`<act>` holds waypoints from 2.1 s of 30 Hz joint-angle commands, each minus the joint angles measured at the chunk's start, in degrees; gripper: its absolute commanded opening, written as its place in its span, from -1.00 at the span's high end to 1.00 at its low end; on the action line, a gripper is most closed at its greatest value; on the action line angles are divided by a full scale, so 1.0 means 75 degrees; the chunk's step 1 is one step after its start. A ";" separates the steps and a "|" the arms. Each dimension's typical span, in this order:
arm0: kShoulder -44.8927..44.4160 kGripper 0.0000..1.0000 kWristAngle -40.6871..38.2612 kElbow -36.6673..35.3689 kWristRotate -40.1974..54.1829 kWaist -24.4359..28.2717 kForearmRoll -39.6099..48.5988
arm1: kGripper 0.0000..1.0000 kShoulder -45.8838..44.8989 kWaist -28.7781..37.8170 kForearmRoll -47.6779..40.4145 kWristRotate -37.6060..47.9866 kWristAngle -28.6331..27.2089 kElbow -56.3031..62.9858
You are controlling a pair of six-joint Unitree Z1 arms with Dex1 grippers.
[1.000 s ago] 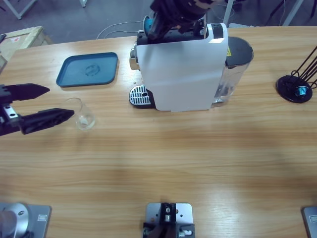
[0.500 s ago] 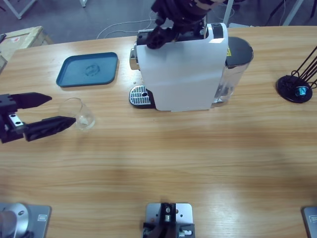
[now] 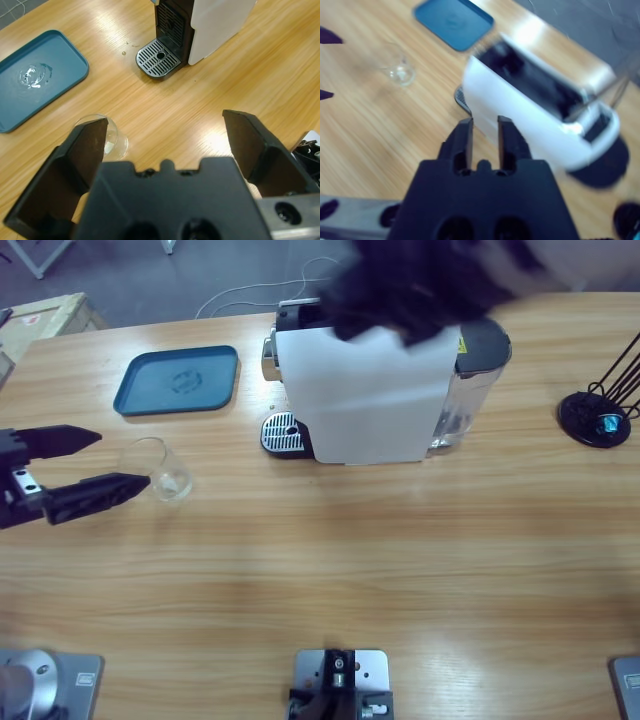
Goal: Pour coffee
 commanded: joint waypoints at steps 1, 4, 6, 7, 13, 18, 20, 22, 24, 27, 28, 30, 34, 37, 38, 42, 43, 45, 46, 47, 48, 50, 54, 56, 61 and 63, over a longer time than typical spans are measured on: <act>-0.0178 -0.97 0.0075 0.0195 -0.0085 -0.0084 -0.0073 | 1.00 -0.1481 0.0144 -0.0338 0.2311 -0.2242 0.1288; -0.0318 -0.97 0.0131 0.0195 -0.0085 -0.0084 -0.0061 | 1.00 -0.0727 -0.0147 -0.0528 0.2377 -0.3030 0.0424; -0.0433 -0.97 0.0171 0.0197 -0.0085 -0.0084 -0.0047 | 1.00 -0.0030 -0.0381 -0.0653 0.2428 -0.3070 -0.0258; -0.0454 -0.97 0.0178 0.0190 -0.0085 -0.0084 -0.0026 | 1.00 0.0302 -0.0501 -0.0725 0.2498 -0.3046 -0.0495; -0.0546 -0.98 0.0194 0.0141 -0.0085 -0.0084 0.0032 | 1.00 0.1247 -0.1059 -0.1044 0.2639 -0.2617 -0.1196; -0.0583 -0.98 0.0403 0.0056 -0.0085 -0.0084 0.0032 | 1.00 0.1430 -0.1096 -0.1161 0.2660 -0.2271 -0.1430; -0.0567 -0.98 0.0403 0.0075 -0.0085 -0.0084 0.0032 | 1.00 0.1402 -0.0928 -0.1227 0.2674 -0.2207 -0.1482; -0.0555 -0.98 0.0403 0.0113 -0.0085 -0.0084 0.0032 | 1.00 0.1446 -0.0635 -0.1231 0.2681 -0.2203 -0.1548; -0.0562 -0.98 0.0403 0.0115 -0.0085 -0.0084 0.0032 | 1.00 0.1528 -0.0428 -0.1234 0.2740 -0.2203 -0.1548; -0.0616 -0.98 0.0403 0.0094 -0.0113 -0.0084 0.0032 | 1.00 0.1720 -0.0295 -0.1271 0.2789 -0.2179 -0.1548; -0.0635 -0.98 0.0403 0.0096 -0.0120 -0.0084 0.0032 | 1.00 0.1795 -0.0271 -0.1311 0.2808 -0.2160 -0.1552; -0.0644 -0.98 0.0403 0.0117 -0.0120 -0.0084 0.0039 | 1.00 0.1997 -0.0222 -0.1337 0.2815 -0.2125 -0.1616; -0.0649 -0.98 0.0403 0.0141 -0.0120 -0.0084 0.0056 | 1.00 0.2487 -0.0156 -0.1442 0.2852 -0.2013 -0.1653; -0.0649 -0.98 0.0403 0.0171 -0.0120 -0.0084 0.0056 | 1.00 0.2665 -0.0060 -0.1625 0.2852 -0.1921 -0.1641; -0.0630 -0.98 0.0403 0.0199 -0.0137 -0.0084 0.0056 | 1.00 0.2728 -0.0044 -0.1632 0.2850 -0.1910 -0.1641; -0.0597 -0.98 0.0403 0.0232 -0.0214 -0.0084 0.0056 | 1.00 0.2993 0.0064 -0.1703 0.2859 -0.1858 -0.1641; -0.0609 -0.98 0.0403 0.0239 -0.0214 -0.0084 0.0056 | 1.00 0.3061 0.0125 -0.1738 0.2859 -0.1839 -0.1641; -0.0623 -0.98 0.0403 0.0277 -0.0214 -0.0084 0.0061 | 1.00 0.3220 0.0251 -0.1747 0.2852 -0.1860 -0.1641; -0.0623 -0.98 0.0403 0.0279 -0.0214 -0.0084 0.0077 | 1.00 0.3291 0.0308 -0.1747 0.2850 -0.1877 -0.1627; -0.0625 -0.98 0.0403 0.0279 -0.0214 -0.0084 0.0089 | 1.00 0.3354 0.0345 -0.1754 0.2850 -0.1886 -0.1604; -0.0635 -0.98 0.0403 0.0279 -0.0214 -0.0084 0.0093 | 1.00 0.3413 0.0354 -0.1771 0.2850 -0.1886 -0.1557; -0.0637 -0.98 0.0403 0.0291 -0.0219 -0.0084 0.0114 | 1.00 0.3527 0.0354 -0.1803 0.2850 -0.1886 -0.1491; -0.0609 -0.98 0.0393 0.0307 -0.0226 -0.0084 0.0126 | 1.00 0.3797 0.0354 -0.1794 0.2850 -0.1830 -0.1468; -0.0614 -0.98 0.0393 0.0314 -0.0226 -0.0084 0.0133 | 1.00 0.3886 0.0291 -0.1771 0.2843 -0.1769 -0.1405; -0.0567 -0.98 0.0391 0.0349 -0.0226 -0.0084 0.0161 | 1.00 0.4043 0.0029 -0.1653 0.2838 -0.1650 -0.1203; -0.0508 -0.98 0.0391 0.0335 -0.0226 -0.0084 0.0152 | 1.00 0.4153 0.0026 -0.1595 0.2848 -0.1593 -0.1105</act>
